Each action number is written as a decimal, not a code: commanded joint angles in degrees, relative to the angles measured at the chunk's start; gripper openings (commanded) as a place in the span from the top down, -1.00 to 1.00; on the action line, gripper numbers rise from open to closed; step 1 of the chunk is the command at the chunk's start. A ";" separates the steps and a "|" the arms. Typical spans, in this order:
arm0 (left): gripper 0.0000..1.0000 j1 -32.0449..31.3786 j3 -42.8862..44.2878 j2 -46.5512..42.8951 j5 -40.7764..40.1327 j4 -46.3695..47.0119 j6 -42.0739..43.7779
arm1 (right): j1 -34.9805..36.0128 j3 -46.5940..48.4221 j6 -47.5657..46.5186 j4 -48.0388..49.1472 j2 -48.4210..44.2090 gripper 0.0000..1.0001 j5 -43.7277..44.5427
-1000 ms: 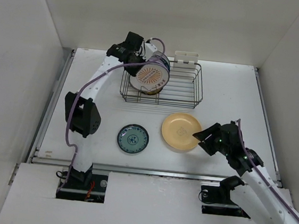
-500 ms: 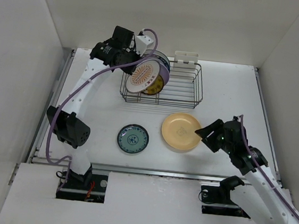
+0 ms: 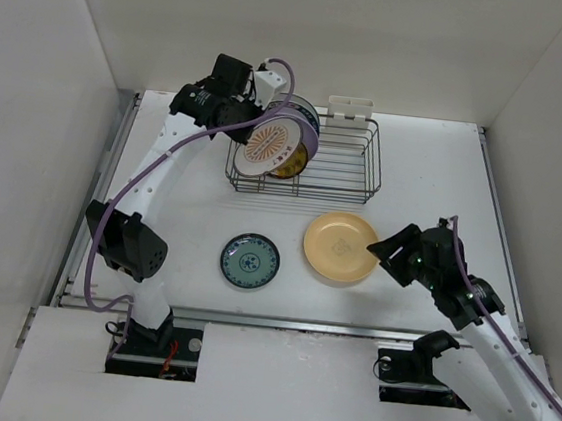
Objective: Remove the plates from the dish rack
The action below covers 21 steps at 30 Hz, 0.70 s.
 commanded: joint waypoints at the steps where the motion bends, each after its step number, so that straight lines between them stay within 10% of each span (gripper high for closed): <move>1: 1.00 -0.42 1.72 -4.20 -1.71 2.83 -1.59 | 0.47 2.24 -0.68 0.72 0.05 -0.24 0.86; 21: 1.00 -0.42 2.87 9.24 -1.71 4.06 1.67 | 0.47 1.72 -0.68 0.64 0.06 -0.24 1.91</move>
